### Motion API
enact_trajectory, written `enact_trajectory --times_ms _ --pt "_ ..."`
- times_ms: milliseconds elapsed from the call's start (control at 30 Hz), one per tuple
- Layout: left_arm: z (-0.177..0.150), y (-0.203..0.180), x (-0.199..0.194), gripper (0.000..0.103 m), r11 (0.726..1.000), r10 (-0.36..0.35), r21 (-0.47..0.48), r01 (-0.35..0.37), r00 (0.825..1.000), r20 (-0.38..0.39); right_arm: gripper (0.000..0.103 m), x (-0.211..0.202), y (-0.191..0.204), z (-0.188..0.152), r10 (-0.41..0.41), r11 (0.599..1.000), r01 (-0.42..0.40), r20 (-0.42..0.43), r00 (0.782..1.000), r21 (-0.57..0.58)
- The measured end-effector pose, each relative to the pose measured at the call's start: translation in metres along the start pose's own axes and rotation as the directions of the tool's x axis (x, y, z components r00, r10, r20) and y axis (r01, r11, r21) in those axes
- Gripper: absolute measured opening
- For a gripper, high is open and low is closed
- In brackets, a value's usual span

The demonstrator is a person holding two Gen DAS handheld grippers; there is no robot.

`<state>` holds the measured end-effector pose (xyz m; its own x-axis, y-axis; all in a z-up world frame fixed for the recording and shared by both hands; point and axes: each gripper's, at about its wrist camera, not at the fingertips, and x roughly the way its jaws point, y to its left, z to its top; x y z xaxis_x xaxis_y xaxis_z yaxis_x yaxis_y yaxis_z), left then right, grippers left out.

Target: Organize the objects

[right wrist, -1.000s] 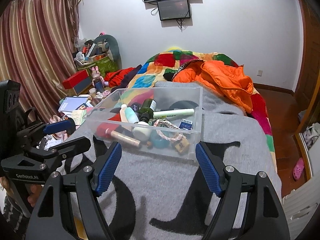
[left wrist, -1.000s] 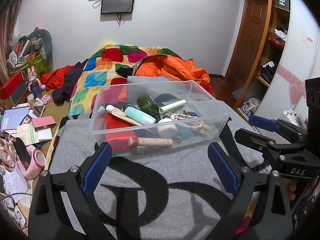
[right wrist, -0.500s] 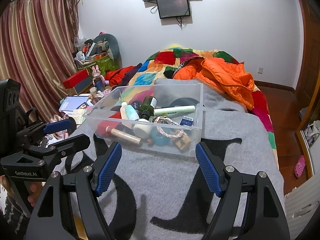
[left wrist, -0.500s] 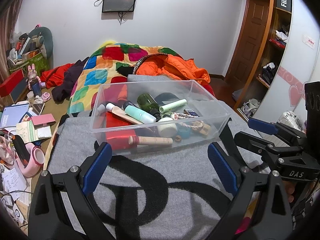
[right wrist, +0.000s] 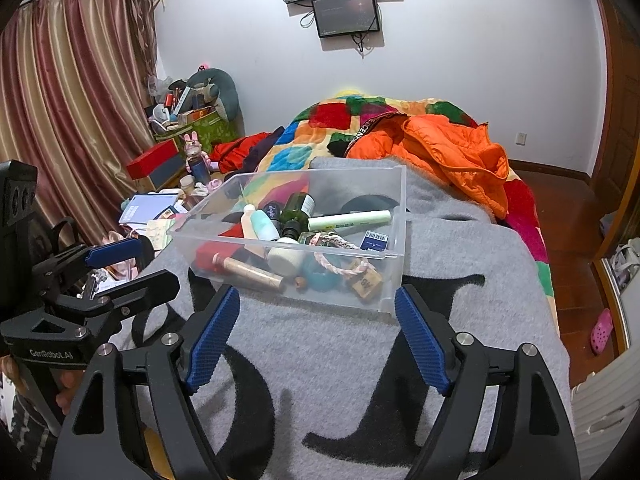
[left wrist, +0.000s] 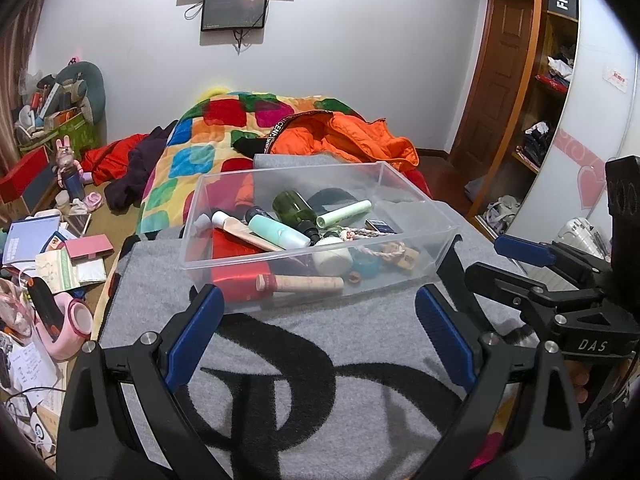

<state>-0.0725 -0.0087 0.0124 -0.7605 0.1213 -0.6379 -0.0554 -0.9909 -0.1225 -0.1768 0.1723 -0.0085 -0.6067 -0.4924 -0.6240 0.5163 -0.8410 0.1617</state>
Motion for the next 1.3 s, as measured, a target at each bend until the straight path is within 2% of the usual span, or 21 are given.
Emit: enact_trajectory --times_ms 1300 --pt "-0.0039 -0.0058 -0.0012 0.098 1.0 -0.016 0.012 0.016 1.0 -0.006 0.079 0.0 0.0016 -0.0007 0.006 1.0 -0.006 -0.004 1.0 0.003"
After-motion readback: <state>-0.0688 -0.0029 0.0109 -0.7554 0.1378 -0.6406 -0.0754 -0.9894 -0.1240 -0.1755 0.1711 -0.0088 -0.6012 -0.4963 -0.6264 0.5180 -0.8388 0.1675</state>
